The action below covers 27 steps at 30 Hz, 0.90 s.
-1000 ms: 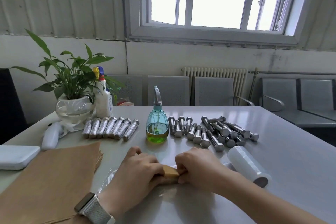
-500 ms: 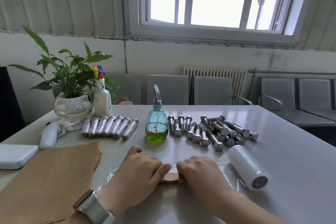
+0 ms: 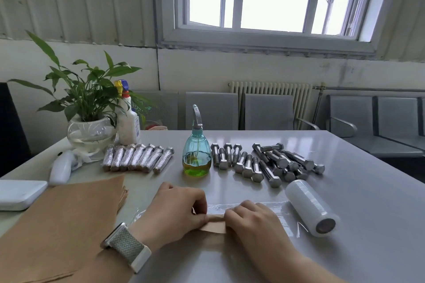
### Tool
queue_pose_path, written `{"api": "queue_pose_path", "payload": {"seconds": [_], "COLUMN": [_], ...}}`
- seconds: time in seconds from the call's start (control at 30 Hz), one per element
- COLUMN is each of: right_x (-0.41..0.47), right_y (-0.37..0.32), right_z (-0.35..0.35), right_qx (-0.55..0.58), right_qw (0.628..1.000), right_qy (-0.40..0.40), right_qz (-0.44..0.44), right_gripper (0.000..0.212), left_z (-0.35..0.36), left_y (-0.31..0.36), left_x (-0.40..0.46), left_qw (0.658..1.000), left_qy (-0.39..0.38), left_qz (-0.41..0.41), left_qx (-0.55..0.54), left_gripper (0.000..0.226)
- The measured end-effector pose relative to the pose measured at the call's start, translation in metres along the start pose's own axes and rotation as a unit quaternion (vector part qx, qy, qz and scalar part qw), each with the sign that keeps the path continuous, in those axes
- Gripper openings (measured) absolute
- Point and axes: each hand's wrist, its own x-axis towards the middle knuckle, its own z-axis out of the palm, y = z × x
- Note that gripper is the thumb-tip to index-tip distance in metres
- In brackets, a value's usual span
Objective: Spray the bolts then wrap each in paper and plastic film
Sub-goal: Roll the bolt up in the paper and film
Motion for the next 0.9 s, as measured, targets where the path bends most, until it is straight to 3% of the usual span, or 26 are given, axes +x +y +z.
{"api": "queue_pose_path", "payload": {"seconds": [0.13,0.27,0.37,0.47,0.63,0.77,0.9], "right_x": [-0.007,-0.011,-0.01,0.002,0.042,0.063,0.071], "right_y": [0.009,0.017,0.024,0.032,0.047,0.052,0.049], "right_z": [-0.003,-0.01,-0.014,-0.019,-0.016,-0.014,-0.013], "right_qx": [0.076,0.143,0.211,0.286,0.221,0.189,0.161], "right_qw": [0.996,0.986,0.97,0.936,0.928,0.896,0.884], "right_qy": [-0.048,-0.087,-0.121,-0.195,-0.279,-0.392,-0.432], "right_qz": [0.008,-0.008,0.015,0.067,0.11,0.09,0.078], "right_gripper": [0.025,0.021,0.016,0.04,0.02,0.027,0.03], "left_z": [0.006,0.016,0.017,0.015,0.018,0.018,0.018], "left_y": [-0.006,-0.013,-0.013,-0.011,-0.015,-0.02,-0.024], "left_x": [-0.009,-0.017,-0.017,-0.018,-0.021,-0.02,-0.018], "left_qw": [0.994,0.975,0.963,0.964,0.977,0.981,0.984], "left_qy": [0.062,0.144,0.151,0.138,0.123,0.114,0.105], "left_qz": [0.083,0.158,0.195,0.199,0.161,0.151,0.142], "left_qx": [0.015,0.066,0.106,0.106,0.058,0.049,0.026], "left_gripper": [0.019,0.02,0.024,0.016,0.008,0.011,0.016]}}
